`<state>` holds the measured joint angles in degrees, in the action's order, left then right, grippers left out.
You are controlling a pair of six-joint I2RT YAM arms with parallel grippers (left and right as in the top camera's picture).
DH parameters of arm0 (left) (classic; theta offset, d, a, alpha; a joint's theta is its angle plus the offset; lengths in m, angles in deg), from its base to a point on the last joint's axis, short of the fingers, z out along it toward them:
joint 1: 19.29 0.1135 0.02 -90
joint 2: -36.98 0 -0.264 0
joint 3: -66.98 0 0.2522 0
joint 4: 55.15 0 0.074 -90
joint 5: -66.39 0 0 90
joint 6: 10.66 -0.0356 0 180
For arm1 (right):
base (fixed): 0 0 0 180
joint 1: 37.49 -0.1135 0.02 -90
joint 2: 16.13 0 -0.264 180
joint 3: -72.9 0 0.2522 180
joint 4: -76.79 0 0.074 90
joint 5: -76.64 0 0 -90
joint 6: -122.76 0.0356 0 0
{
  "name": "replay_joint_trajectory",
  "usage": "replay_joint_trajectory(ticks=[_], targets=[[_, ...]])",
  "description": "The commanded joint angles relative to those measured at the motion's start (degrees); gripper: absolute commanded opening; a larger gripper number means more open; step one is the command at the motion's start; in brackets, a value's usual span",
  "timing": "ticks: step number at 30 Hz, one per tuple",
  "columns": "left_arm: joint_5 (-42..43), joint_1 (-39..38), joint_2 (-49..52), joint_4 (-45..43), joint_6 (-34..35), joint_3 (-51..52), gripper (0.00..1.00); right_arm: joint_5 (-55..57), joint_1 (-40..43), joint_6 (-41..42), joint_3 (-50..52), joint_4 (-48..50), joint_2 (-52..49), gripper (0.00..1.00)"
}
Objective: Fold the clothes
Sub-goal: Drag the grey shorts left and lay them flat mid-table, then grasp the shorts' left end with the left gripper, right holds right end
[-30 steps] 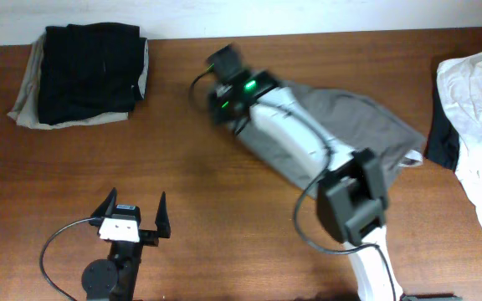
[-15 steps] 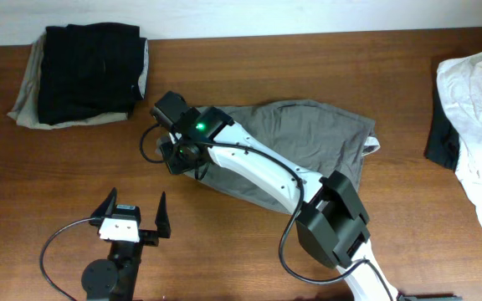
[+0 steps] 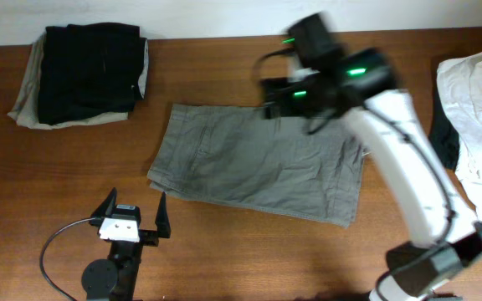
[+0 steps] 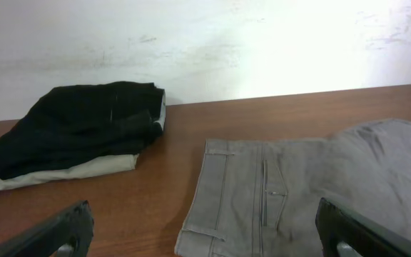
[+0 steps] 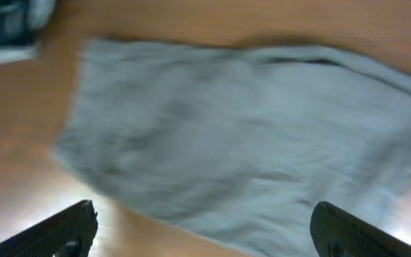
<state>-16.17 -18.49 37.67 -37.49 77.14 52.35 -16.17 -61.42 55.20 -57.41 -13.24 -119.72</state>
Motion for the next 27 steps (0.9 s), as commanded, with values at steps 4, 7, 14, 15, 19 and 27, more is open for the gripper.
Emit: replay_joint_trajectory(ticks=[4,7,14,15,19,27], targets=[[0.22,0.24,-0.33,0.04,-0.90,0.33,0.99,1.38,12.28,-1.09,-0.61,-11.10,2.38,0.99],[0.22,0.24,-0.33,0.04,-0.90,0.33,0.99,1.38,15.10,-1.16,-0.61,-12.26,2.34,0.99],[0.28,0.22,-0.33,-1.97,-0.87,0.33,0.99,1.38,18.01,-1.16,-0.61,-11.76,2.34,0.99],[1.49,0.20,-0.35,-3.23,-0.22,0.33,0.99,1.38,18.01,-1.16,-0.61,-11.63,2.34,0.99],[8.44,0.11,-0.33,-13.53,5.62,0.33,0.99,1.40,18.01,-1.18,-0.61,-11.61,2.29,0.99],[6.75,0.13,9.73,-15.56,7.54,-10.36,0.99,1.40,18.01,-1.18,-0.61,-11.43,2.29,0.99]])
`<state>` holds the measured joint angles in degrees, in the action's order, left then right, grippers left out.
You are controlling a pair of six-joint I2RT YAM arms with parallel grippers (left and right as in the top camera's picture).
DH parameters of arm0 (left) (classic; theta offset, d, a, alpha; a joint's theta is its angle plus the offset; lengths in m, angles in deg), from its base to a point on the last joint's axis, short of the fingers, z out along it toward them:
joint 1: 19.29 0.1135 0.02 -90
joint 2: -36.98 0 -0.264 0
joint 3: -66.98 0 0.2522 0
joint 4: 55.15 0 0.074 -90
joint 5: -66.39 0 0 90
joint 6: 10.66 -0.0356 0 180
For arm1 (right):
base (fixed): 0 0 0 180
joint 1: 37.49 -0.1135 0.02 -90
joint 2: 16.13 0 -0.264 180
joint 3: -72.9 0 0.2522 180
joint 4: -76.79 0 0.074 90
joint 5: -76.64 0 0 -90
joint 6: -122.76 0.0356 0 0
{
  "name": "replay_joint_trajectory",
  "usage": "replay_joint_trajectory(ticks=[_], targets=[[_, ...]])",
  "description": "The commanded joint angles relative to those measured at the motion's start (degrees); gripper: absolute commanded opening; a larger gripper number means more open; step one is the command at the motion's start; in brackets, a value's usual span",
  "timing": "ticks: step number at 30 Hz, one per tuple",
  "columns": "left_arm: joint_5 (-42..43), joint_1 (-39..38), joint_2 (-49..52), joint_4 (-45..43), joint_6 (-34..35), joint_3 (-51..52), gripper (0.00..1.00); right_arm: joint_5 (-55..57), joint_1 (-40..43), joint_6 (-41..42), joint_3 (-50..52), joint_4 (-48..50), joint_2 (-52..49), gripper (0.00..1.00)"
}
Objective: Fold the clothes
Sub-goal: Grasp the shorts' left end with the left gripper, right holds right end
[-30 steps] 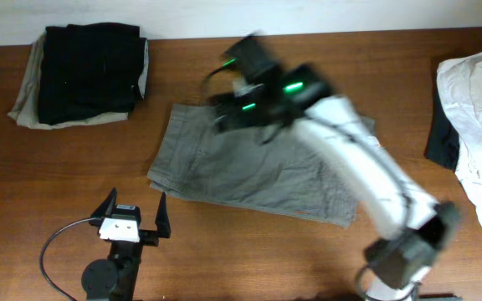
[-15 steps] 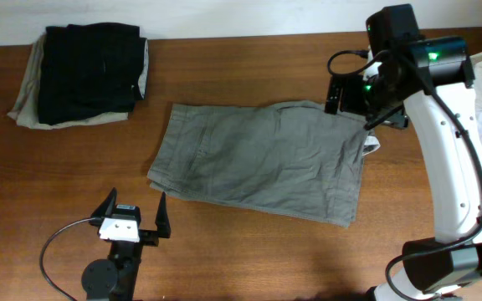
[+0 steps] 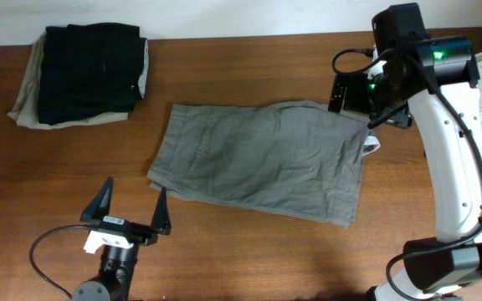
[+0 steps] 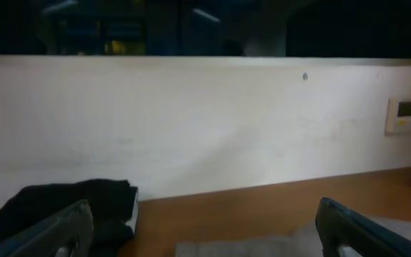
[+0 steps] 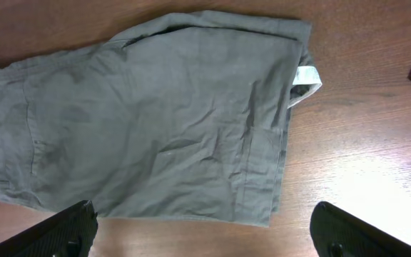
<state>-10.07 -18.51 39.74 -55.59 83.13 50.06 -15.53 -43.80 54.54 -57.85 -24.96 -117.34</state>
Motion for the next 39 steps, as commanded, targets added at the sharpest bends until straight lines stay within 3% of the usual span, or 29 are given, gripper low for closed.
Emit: replay_joint_trajectory(ticks=[1,5,7,9,13,19,29,32,39], targets=[[1.42,0.15,11.69,3.89,1.51,-11.08,0.99,0.76,0.39,-0.52,-0.17,0.33,-0.09,0.99],[9.49,0.15,34.45,12.48,-3.61,-28.15,0.99,0.76,0.39,-0.52,-0.17,0.35,-0.09,0.99],[15.32,0.15,48.70,23.45,-8.15,-41.88,0.99,0.76,0.39,-0.52,-0.17,0.33,-0.09,0.99],[19.34,0.15,60.02,32.35,-8.39,-53.51,0.99,0.74,0.39,-0.52,-0.17,0.28,-0.09,0.99],[18.97,0.15,75.54,42.21,-8.41,-66.29,0.99,0.74,0.39,-0.52,-0.17,-0.15,-0.09,0.99],[4.92,0.15,90.20,41.72,-8.39,-68.22,0.99,0.76,0.39,-0.55,-0.17,-1.16,-0.09,0.99],[4.70,0.31,106.07,43.39,-8.87,-68.22,0.99,0.76,0.39,-0.55,-0.17,-1.95,-0.11,0.99],[6.78,0.31,108.34,43.95,-12.26,-68.22,0.99,0.79,0.39,-0.55,-0.17,-2.21,-0.11,0.99],[6.16,0.31,112.63,45.44,-12.76,-68.22,0.95,0.76,0.39,-0.55,-0.17,-2.27,-0.15,0.99]])
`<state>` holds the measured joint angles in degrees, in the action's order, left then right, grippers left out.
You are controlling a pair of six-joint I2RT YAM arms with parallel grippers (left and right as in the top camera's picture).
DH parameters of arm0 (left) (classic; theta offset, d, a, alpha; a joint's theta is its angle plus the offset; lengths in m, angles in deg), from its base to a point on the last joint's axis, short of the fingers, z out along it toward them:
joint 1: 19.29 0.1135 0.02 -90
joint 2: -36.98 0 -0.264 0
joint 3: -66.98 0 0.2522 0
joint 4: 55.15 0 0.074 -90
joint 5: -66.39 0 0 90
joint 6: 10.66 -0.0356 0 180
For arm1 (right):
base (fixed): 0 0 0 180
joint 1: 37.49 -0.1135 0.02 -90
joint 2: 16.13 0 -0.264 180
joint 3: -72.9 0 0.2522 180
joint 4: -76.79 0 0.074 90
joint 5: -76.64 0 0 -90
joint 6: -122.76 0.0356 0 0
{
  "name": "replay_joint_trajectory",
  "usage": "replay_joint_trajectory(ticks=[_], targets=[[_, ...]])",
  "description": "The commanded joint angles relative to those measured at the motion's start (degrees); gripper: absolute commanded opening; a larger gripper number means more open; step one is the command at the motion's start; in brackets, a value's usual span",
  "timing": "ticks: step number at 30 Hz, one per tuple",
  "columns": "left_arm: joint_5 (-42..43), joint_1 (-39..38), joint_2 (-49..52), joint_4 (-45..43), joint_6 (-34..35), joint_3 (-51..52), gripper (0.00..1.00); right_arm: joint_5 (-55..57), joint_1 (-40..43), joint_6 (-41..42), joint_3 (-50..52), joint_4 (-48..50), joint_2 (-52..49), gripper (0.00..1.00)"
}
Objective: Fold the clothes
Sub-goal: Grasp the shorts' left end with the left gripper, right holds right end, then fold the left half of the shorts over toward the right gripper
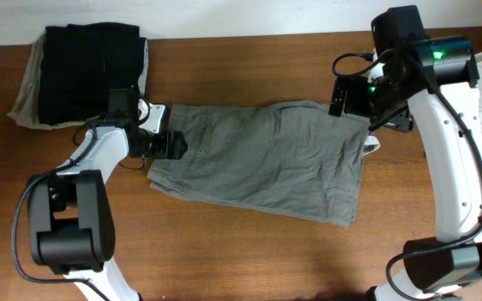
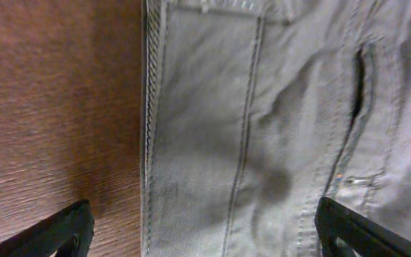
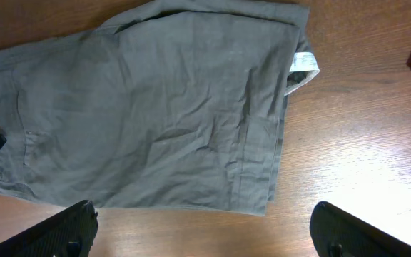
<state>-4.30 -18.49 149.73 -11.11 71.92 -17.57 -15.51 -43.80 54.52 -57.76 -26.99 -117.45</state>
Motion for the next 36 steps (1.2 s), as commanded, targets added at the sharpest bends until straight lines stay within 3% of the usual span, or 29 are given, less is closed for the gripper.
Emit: replay_joint_trajectory(ticks=[1,3,7,8,10,14,18,25,30,31,36], targets=[[0.44,0.28,3.04,1.57,-1.53,-0.59,0.91,0.74,0.37,-0.52,-0.26,-0.26,-0.04,0.99],[0.79,0.02,4.48,3.41,-1.53,-0.57,0.77,0.74,0.37,-0.52,-0.26,-0.24,-0.04,0.99],[3.93,-1.57,5.46,7.52,-3.26,-0.57,0.76,0.74,0.37,-0.52,-0.26,-0.22,-0.09,0.99],[3.87,-2.05,5.49,8.28,-3.21,-0.57,0.70,0.74,0.37,-0.52,-0.26,-0.24,-0.09,0.99],[3.87,-2.84,5.49,9.27,-2.60,-0.57,0.39,0.74,0.37,-0.52,-0.26,-0.24,-0.09,0.99],[5.44,-3.45,5.49,9.88,-1.22,-0.57,0.01,0.72,0.37,-0.52,0.20,-0.68,-0.09,0.99],[5.07,-3.48,5.49,9.81,-0.20,-0.57,0.01,0.72,0.37,-0.52,2.73,-0.57,-0.11,0.99],[-0.26,3.41,5.18,10.16,13.22,-0.79,0.01,0.20,0.28,-0.52,14.23,4.02,-0.22,0.98],[-0.26,10.08,4.98,13.18,15.17,-0.79,0.01,-4.63,0.28,-0.52,28.04,16.00,-0.26,0.45],[-0.26,10.95,4.98,14.10,15.17,-0.79,0.01,-5.66,0.28,-0.52,30.93,18.99,-0.31,0.39],[-0.22,12.28,4.98,17.29,15.17,-0.79,0.01,-11.17,0.28,-0.52,41.48,30.77,-0.31,0.34]])
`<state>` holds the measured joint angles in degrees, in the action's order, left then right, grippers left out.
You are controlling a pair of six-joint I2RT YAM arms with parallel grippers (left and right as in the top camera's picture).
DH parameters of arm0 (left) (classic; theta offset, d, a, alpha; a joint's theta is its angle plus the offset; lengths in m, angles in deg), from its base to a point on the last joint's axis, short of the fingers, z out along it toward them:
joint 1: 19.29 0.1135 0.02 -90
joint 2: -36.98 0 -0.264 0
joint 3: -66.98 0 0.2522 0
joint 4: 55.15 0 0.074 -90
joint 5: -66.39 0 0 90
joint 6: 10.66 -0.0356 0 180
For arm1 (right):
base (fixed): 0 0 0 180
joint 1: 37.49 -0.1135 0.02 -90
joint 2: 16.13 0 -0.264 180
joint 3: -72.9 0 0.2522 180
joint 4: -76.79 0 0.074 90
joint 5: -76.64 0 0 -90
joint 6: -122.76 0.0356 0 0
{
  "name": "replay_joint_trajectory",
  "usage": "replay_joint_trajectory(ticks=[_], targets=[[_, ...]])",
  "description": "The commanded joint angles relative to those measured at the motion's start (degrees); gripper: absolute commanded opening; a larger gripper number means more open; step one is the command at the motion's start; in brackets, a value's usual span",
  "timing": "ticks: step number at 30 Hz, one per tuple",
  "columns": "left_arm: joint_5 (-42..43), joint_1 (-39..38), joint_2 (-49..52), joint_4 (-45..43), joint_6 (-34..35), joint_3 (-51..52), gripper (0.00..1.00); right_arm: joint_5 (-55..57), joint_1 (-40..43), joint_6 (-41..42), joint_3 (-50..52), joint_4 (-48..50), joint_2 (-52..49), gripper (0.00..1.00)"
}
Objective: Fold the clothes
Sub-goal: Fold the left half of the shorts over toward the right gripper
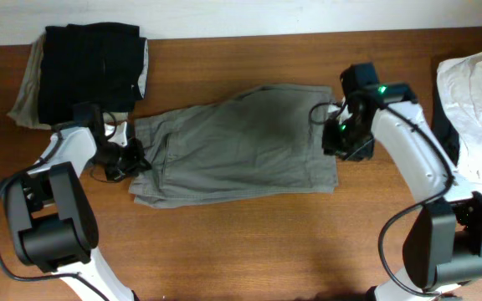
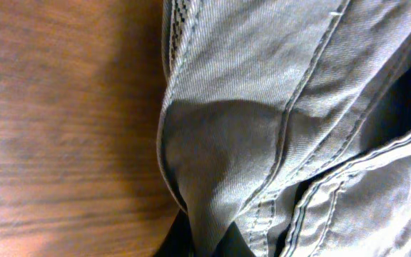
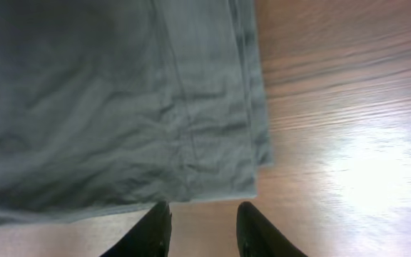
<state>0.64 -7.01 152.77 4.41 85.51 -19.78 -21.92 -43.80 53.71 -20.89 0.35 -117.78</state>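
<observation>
Grey shorts lie flat across the middle of the wooden table. At their left end my left gripper is shut on the waistband. In the left wrist view a fold of the waistband runs down between my dark fingertips. My right gripper sits low at the shorts' right hem. In the right wrist view its fingers stand a little apart over bare wood, just below the hem, holding nothing.
A black folded garment rests on a beige one at the back left. A white garment over a dark one lies at the right edge. Bare table stretches along the front.
My left gripper, open over the waistband before, is now shut on it. The shorts sit further left. My right gripper has come down from above to the right hem, fingers closer together.
At first my left arm stood open at the table's front while my right moved over the shorts. Then my right hung open above their right end. Later my left reached the waistband, still open. Now it grips the waistband and my right is low at the hem.
</observation>
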Motion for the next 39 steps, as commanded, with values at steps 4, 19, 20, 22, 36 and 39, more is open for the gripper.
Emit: replay_joint_trajectory(ticks=[4,19,20,22,36,39], targets=[[-5.01,0.63,1.95,1.75,1.97,1.42,0.01,-5.38,0.28,0.31,7.52,8.57,0.02,0.34],[-3.93,-0.74,-6.10,10.36,-2.64,-5.53,0.01,-4.35,0.00,1.86,7.52,13.42,-5.22,0.16],[-3.93,-1.29,-7.19,10.82,-2.80,-5.79,0.01,-4.37,-0.15,1.88,7.50,13.73,-6.10,0.15],[-3.93,-2.71,-9.94,11.72,-2.80,-6.12,0.00,-4.55,-0.72,2.05,7.50,14.43,-7.78,0.13],[1.38,-16.98,-24.70,10.08,2.84,-8.44,0.01,-4.35,-5.70,6.43,7.50,17.99,-15.72,0.12],[4.46,-21.07,-24.68,5.64,5.29,-8.44,0.00,-4.33,-7.19,6.60,7.50,18.40,-17.00,0.12]])
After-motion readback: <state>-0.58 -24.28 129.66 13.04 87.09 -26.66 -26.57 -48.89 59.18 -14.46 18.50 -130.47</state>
